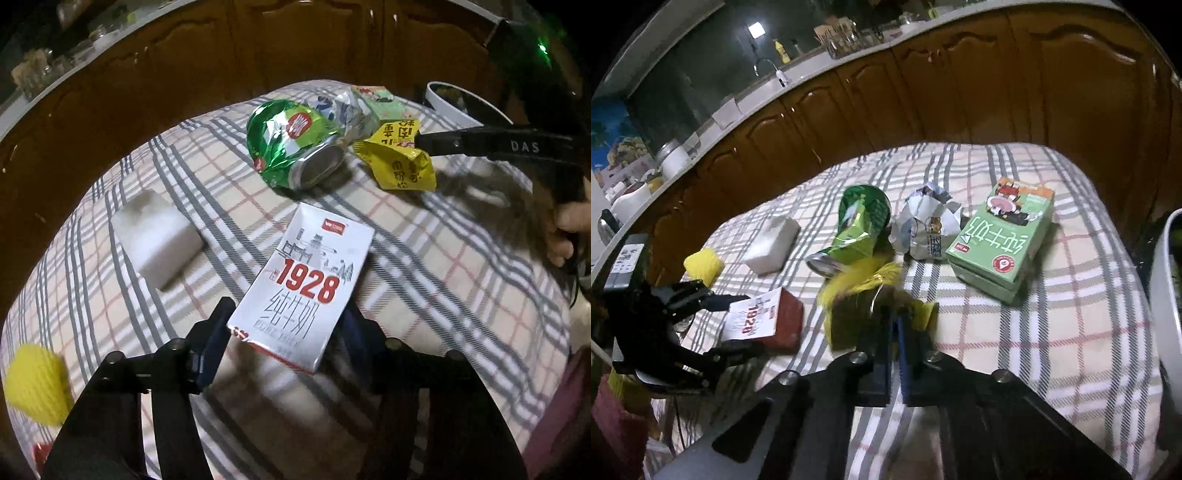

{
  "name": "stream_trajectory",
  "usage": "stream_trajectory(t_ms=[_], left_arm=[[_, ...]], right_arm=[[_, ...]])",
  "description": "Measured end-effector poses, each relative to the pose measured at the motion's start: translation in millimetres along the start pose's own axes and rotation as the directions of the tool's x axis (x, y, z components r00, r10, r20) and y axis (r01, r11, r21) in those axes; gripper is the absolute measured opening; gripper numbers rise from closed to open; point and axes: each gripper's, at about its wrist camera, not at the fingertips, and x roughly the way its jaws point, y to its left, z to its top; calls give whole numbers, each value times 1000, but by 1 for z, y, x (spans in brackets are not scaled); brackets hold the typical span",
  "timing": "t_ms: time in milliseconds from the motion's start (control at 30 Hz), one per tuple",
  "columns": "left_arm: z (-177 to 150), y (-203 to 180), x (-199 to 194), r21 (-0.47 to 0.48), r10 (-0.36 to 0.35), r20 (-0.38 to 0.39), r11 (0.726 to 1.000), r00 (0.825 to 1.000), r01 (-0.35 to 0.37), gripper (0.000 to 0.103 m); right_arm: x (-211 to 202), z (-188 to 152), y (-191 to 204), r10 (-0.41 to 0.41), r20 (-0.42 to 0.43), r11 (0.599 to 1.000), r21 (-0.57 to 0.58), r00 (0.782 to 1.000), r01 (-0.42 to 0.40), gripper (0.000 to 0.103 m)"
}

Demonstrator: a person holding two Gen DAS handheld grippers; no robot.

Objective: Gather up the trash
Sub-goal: 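Grasp the white milk carton with the left tool while the right tool grasps the yellow pouch, then carry the milk carton and yellow pouch over the bin and open both tools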

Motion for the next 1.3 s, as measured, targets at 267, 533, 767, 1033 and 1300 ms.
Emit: stream_trajectory(t_ms=[267, 533, 767, 1033, 1300], left_arm=[[5, -36, -28, -202, -90, 147, 972, 985, 119, 50], [27, -86, -22, -280, -151, 196, 938, 969, 203, 49], [53, -126, -21, -256, -195, 225, 934, 955, 251, 49], [89, -161, -18, -196, -229, 226, 941, 947, 274, 48], [121, -185, -7, -148, -241, 208, 950, 948, 274, 48]], right_arm=[[-42, -18, -11, 9, 48, 1000, 22, 999, -10, 0], [-99, -39, -45, -53, 104, 995, 86, 993, 44, 0], [-139, -55, -80, -123, 151, 983, 155, 981, 99, 0], [-167, -65, -117, -194, 178, 964, 218, 965, 154, 0], [-188, -65, -151, -255, 202, 944, 265, 946, 198, 0]])
